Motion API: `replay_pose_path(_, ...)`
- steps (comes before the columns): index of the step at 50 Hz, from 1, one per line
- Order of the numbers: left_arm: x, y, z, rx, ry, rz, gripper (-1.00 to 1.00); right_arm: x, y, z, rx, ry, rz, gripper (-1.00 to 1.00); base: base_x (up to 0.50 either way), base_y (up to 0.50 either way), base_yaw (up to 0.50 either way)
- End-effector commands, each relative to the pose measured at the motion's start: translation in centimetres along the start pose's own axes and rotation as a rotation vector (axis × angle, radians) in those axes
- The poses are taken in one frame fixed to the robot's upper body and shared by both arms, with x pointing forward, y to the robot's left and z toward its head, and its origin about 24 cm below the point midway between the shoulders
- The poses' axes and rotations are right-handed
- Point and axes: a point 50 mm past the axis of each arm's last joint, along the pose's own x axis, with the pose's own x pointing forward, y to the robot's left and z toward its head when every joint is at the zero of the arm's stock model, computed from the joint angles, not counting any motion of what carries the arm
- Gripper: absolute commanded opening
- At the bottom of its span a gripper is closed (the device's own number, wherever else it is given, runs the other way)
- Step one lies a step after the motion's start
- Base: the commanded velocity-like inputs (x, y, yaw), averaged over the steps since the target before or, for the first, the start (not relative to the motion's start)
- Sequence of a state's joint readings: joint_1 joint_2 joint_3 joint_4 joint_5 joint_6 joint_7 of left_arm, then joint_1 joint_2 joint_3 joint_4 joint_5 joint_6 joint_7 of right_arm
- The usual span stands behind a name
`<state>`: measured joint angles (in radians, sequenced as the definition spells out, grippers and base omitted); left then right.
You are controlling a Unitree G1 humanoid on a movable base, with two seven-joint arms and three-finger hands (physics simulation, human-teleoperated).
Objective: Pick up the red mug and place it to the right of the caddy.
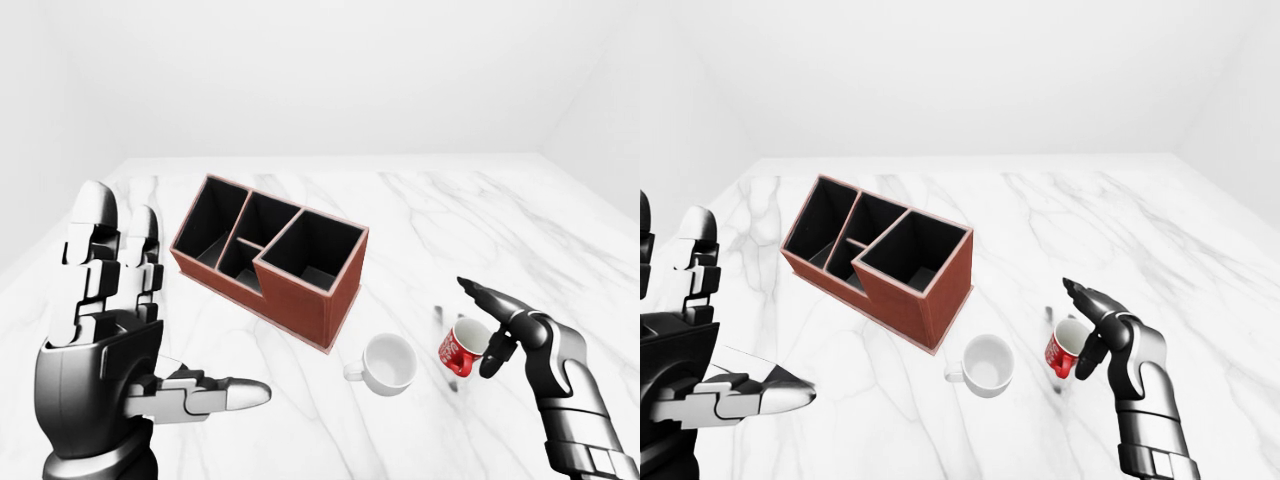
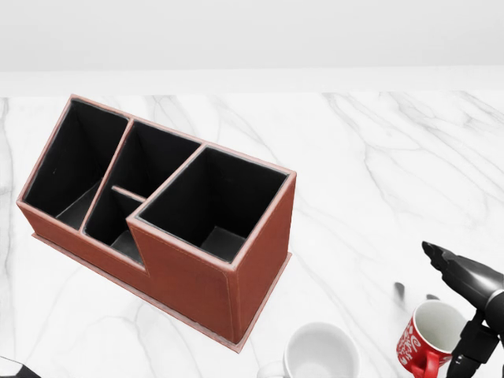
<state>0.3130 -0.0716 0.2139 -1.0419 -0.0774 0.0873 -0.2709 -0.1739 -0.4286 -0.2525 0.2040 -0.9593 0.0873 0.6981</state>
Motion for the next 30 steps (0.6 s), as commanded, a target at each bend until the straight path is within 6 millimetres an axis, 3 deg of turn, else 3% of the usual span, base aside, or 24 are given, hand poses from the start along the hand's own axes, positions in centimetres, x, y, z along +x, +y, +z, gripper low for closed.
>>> replay_pose_path(1,0.0,0.1,0.1,0.001,-0.008,0.001,1.0,0.0,0.1,-0.3,-0.001,0.013,0.005,1.0,0.0,0.0,0.0)
replay_pose_path(30,0.0,0.0,-0.1,0.001,0.002,0.0,1.0,1.6,1.8,-0.8,0.021,0.041,0.117,1.0,0.0,0.0,0.0)
